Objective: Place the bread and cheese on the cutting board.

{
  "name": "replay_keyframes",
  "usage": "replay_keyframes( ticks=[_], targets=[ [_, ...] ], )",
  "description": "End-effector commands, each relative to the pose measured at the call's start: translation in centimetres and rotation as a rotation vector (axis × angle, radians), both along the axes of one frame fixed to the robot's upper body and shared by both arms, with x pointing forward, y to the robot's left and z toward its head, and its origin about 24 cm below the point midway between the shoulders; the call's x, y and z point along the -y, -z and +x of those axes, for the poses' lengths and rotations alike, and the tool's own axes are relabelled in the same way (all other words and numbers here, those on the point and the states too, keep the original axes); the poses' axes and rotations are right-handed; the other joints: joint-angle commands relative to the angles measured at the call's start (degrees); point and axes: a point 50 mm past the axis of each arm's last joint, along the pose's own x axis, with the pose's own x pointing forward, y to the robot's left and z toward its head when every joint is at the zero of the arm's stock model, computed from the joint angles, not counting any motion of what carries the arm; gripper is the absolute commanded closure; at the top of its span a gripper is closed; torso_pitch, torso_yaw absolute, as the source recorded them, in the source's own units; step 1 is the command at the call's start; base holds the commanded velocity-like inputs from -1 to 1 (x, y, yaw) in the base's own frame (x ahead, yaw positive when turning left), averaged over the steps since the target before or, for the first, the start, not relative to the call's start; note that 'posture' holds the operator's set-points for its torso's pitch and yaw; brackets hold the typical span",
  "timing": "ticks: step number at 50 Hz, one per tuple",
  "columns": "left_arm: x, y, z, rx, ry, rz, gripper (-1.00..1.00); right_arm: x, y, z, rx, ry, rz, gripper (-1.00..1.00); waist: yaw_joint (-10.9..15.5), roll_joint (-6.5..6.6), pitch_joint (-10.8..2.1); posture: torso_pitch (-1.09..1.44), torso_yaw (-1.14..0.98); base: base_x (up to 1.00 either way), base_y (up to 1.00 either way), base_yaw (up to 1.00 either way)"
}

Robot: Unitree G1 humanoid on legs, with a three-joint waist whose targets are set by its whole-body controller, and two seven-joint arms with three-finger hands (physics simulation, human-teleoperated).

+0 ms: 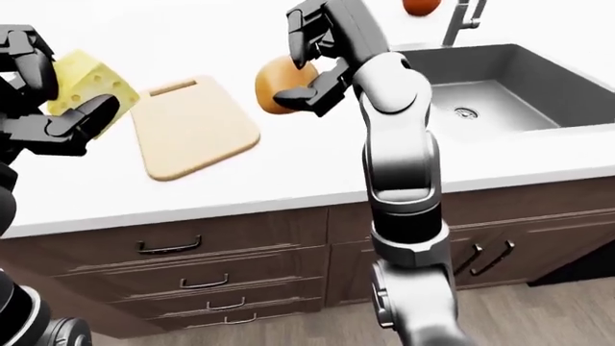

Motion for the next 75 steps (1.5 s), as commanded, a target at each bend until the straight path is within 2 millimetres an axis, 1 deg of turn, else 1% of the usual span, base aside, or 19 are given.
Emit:
replay_keyframes(
  ticks=[1, 3, 4, 7, 8, 14, 18, 19, 20, 21, 22, 24, 32, 35, 36, 43, 59, 65, 75],
  targets=[
    [0.0, -1.4, -0.7, 0.086, -0.006, 0.014, 1.00, -0.1, -1.6, -0.8, 0.083, 0.000, -0.003, 1.00, -0.07, 0.25, -1.74, 0.00, 0.00, 0.00, 0.00, 0.00],
    [0.0, -1.4, -0.7, 0.086, -0.006, 0.015, 1.00, -0.1, -1.6, -0.9, 0.083, 0.001, -0.008, 1.00, 0.01, 0.08, -1.86, 0.00, 0.00, 0.00, 0.00, 0.00],
    [0.0, -1.3, -0.7, 0.085, -0.005, 0.015, 1.00, -0.1, -1.5, -0.9, 0.081, 0.001, -0.008, 1.00, 0.04, 0.46, -3.26, 0.00, 0.00, 0.00, 0.26, 0.00],
    [0.1, -1.4, -0.8, 0.085, -0.005, 0.016, 1.00, -0.1, -1.5, -0.9, 0.080, 0.003, -0.010, 1.00, 0.43, -3.44, -2.43, 0.00, 0.00, 0.00, 0.71, 0.00],
    [0.1, -1.4, -0.8, 0.085, -0.005, 0.016, 1.00, -0.1, -1.6, -0.9, 0.080, 0.004, -0.011, 1.00, 0.25, -3.87, -2.61, 0.00, 0.00, 0.00, 0.94, 0.00],
    [0.1, -1.3, -0.7, 0.083, -0.005, 0.017, 1.00, -0.2, -1.5, -0.8, 0.079, 0.003, -0.009, 1.00, 0.41, -3.42, -1.55, 0.00, 0.00, 0.00, 0.93, 0.00],
    [0.1, -1.3, -0.7, 0.083, -0.006, 0.016, 1.00, 0.0, -1.5, -0.6, 0.079, 0.006, -0.004, 1.00, 0.29, -1.75, -1.29, 0.00, 0.00, 0.00, 0.71, 0.00],
    [0.1, -1.3, -0.7, 0.083, -0.005, 0.017, 1.00, 0.0, -1.6, -0.7, 0.074, -0.003, 0.018, 1.00, -0.35, 2.21, -1.60, 0.00, 0.00, 0.00, 0.00, 0.00],
    [0.1, -1.4, -0.7, 0.084, -0.005, 0.016, 1.00, 0.1, -1.7, -0.7, 0.078, 0.005, 0.010, 1.00, -0.19, 5.19, -0.82, 0.00, 0.00, 0.00, 0.00, 0.00],
    [0.1, -1.3, -0.7, 0.083, -0.005, 0.016, 1.00, 0.1, -1.7, -0.7, 0.079, 0.004, 0.008, 1.00, 0.28, 6.57, -0.34, 0.00, 0.00, 0.00, 0.00, 0.00],
    [0.1, -1.3, -0.6, 0.083, -0.005, 0.016, 1.00, 0.1, -1.7, -0.7, 0.079, 0.000, 0.010, 1.00, 0.33, 3.61, 0.26, 0.00, 0.00, 0.00, 0.00, 0.00],
    [0.1, -1.3, -0.6, 0.083, -0.005, 0.017, 1.00, 0.0, -1.8, -0.8, 0.083, -0.009, 0.016, 1.00, 0.17, 2.66, -0.51, 0.00, 0.00, 0.00, 0.00, 0.00],
    [0.1, -1.1, -0.5, 0.081, -0.003, 0.016, 1.00, 0.0, -1.8, -0.6, 0.074, 0.001, 0.011, 1.00, 0.49, -0.89, -0.05, 0.00, 0.00, 0.00, 0.00, 0.00],
    [0.1, -1.1, -0.5, 0.082, -0.004, 0.014, 1.00, 0.0, -2.1, -0.7, 0.074, 0.003, 0.011, 1.00, 1.26, -3.42, -0.72, 0.00, 0.00, 0.00, 0.00, 0.00],
    [0.1, -1.1, -0.5, 0.081, -0.003, 0.015, 1.00, 0.0, -2.1, -0.6, 0.075, 0.003, 0.012, 1.00, 1.03, -1.75, -0.36, 0.00, 0.00, 0.00, 0.00, 0.00],
    [0.1, -1.3, -0.6, 0.085, -0.002, 0.013, 1.00, -0.4, -3.1, -0.7, 0.087, -0.006, 0.004, 1.00, 0.67, -0.53, -1.35, 0.00, 0.00, 0.00, 0.00, 0.00],
    [0.0, -1.5, -0.8, 0.090, -0.006, 0.013, 1.00, -1.6, -3.7, -0.1, 0.085, -0.027, -0.013, 1.00, 0.01, 0.01, -1.51, 0.00, 0.00, 0.00, 0.00, 0.00],
    [-0.1, -1.6, -0.9, 0.093, -0.009, 0.010, 1.00, -3.5, -6.6, 2.8, 0.072, -0.048, -0.090, 1.00, -0.43, 0.42, -1.44, 0.00, 0.00, 0.00, 0.00, 0.00],
    [-0.1, -1.8, -1.1, 0.097, -0.009, 0.005, 1.00, -7.3, -7.2, 5.8, 0.018, -0.109, -0.190, 1.00, -1.31, 1.57, -1.36, 0.00, 0.00, 0.00, 0.00, 0.00]
  ],
)
